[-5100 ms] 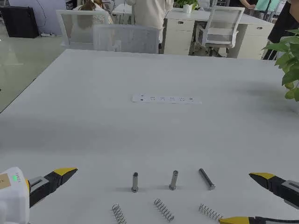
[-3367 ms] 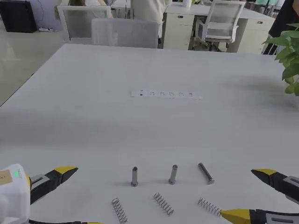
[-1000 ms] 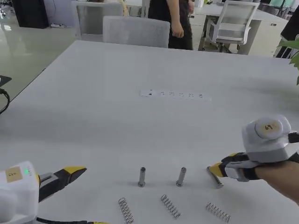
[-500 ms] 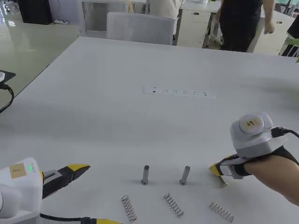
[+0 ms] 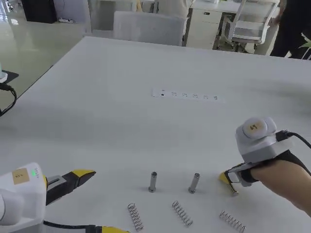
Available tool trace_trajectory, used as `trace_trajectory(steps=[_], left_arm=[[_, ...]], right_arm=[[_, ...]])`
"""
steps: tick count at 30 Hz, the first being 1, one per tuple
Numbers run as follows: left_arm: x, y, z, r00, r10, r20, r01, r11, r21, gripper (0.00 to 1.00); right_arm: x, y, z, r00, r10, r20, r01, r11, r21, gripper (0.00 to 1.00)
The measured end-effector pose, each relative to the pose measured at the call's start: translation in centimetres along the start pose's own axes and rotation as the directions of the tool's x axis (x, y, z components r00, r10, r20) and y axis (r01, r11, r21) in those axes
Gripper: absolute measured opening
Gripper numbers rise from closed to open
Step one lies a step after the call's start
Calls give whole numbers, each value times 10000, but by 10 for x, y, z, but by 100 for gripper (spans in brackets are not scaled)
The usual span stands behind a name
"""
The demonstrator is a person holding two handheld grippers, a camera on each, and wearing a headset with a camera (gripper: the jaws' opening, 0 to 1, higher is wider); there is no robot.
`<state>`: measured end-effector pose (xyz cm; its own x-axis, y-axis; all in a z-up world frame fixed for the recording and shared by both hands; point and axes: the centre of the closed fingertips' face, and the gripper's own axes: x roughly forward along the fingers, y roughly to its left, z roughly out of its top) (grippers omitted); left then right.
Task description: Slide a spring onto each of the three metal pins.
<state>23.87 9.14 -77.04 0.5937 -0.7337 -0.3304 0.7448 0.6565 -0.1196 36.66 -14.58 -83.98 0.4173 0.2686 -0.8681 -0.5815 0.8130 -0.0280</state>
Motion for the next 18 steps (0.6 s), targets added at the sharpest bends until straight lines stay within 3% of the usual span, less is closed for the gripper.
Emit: trace_trajectory(steps=[18], left_arm=[[-1,6,-3,10000,29,-12,-29,10000,-32,87]], right_arm=[[3,-4,0,9989,-165,-444,164,9999,-40,8]])
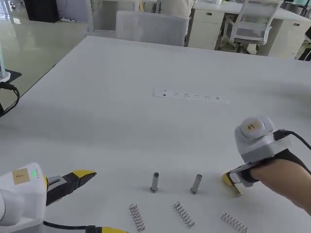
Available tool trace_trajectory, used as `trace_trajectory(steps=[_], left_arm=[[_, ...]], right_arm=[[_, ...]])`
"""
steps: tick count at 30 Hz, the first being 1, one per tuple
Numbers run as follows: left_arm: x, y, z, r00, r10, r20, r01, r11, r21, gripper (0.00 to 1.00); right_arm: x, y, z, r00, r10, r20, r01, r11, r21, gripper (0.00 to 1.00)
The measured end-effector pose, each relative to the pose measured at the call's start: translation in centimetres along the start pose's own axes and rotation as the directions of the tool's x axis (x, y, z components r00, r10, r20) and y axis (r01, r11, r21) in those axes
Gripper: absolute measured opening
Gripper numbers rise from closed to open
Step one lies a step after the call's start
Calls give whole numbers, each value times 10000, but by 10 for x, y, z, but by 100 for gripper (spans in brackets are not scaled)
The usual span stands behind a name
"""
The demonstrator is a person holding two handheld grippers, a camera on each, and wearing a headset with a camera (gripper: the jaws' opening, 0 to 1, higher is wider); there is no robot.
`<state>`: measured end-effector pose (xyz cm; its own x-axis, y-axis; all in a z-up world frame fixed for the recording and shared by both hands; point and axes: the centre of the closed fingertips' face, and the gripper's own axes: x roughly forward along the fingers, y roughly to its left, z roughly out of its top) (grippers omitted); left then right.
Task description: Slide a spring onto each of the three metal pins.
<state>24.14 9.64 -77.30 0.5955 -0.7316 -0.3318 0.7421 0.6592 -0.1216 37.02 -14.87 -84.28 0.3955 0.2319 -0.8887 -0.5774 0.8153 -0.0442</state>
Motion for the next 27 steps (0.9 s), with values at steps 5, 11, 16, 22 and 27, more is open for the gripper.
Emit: trace_trajectory(steps=[5,11,16,22,27], left_arm=[[0,1,0,10000,10,4,-10,10000,-23,87],[0,1,-1,10000,-17,-46,17,10000,1,86],[1,0,0,10000,-22,6,22,10000,-19,86],[0,-1,1,10000,-38,24,38,10000,7,86],[-1,-1,2,10000,-26,50,26,10000,8,85]], right_arm=[[1,1,-2,9999,24,-148,-23,10000,73,7],[1,1,-1,9989,80,-461,-68,9997,244,7],[2,-1,-2,9978,52,-653,-16,9985,548,5],[1,0,-2,9981,-12,-609,52,9978,656,5],[-3,1,-1,9996,30,-285,-4,9961,884,5]])
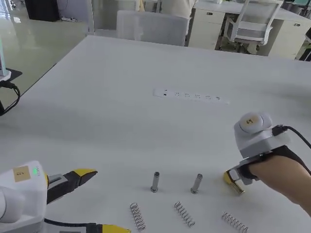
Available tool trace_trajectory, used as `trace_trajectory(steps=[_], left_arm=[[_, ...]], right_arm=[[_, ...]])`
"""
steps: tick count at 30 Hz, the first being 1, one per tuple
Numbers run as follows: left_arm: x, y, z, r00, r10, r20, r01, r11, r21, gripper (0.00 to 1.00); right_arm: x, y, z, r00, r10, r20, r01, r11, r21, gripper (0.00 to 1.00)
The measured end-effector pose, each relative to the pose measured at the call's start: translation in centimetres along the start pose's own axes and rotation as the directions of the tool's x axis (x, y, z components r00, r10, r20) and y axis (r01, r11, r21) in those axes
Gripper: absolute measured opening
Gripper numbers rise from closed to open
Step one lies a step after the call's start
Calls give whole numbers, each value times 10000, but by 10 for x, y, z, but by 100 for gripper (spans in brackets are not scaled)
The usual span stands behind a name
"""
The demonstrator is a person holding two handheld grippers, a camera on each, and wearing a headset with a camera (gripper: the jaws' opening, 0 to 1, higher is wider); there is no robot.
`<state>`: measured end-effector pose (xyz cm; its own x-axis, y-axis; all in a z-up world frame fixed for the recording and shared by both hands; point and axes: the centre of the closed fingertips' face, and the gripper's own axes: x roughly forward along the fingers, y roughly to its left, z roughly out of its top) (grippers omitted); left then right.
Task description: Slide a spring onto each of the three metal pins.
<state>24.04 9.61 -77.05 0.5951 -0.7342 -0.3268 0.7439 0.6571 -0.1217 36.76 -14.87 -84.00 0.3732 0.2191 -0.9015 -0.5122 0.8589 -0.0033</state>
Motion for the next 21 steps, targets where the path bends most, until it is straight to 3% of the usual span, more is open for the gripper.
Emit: trace_trajectory(steps=[21], left_arm=[[3,-8,6,9997,-239,-23,240,9996,145,85]], right_arm=[[-30,4,-3,9954,-51,953,30,9997,225,5]])
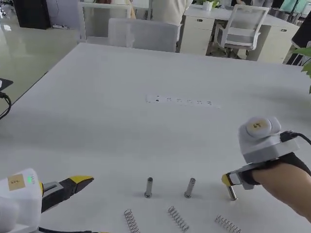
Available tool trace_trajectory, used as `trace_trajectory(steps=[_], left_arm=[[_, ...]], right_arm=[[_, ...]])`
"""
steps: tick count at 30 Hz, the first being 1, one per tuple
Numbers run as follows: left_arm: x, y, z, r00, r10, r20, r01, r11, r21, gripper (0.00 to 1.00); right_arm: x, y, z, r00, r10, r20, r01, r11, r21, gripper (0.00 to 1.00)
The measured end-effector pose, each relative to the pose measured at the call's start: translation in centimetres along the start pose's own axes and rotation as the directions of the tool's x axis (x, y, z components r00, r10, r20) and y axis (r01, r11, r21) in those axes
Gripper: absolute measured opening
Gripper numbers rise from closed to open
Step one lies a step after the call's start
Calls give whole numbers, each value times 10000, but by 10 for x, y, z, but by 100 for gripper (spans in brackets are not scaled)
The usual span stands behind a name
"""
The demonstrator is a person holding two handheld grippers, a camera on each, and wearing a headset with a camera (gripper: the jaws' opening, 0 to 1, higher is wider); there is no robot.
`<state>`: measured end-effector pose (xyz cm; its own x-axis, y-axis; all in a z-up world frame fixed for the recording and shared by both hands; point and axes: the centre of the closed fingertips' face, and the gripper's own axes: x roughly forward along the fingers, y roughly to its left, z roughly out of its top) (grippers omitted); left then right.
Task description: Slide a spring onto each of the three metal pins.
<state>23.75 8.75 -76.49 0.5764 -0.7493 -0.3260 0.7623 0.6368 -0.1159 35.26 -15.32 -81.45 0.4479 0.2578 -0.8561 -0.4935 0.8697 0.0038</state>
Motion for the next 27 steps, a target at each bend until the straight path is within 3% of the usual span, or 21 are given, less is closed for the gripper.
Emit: trace_trajectory(steps=[27], left_arm=[[2,-3,-1,9998,-182,-20,182,9997,133,85]], right_arm=[[-14,5,-6,9955,-1,949,4,10000,-22,5]])
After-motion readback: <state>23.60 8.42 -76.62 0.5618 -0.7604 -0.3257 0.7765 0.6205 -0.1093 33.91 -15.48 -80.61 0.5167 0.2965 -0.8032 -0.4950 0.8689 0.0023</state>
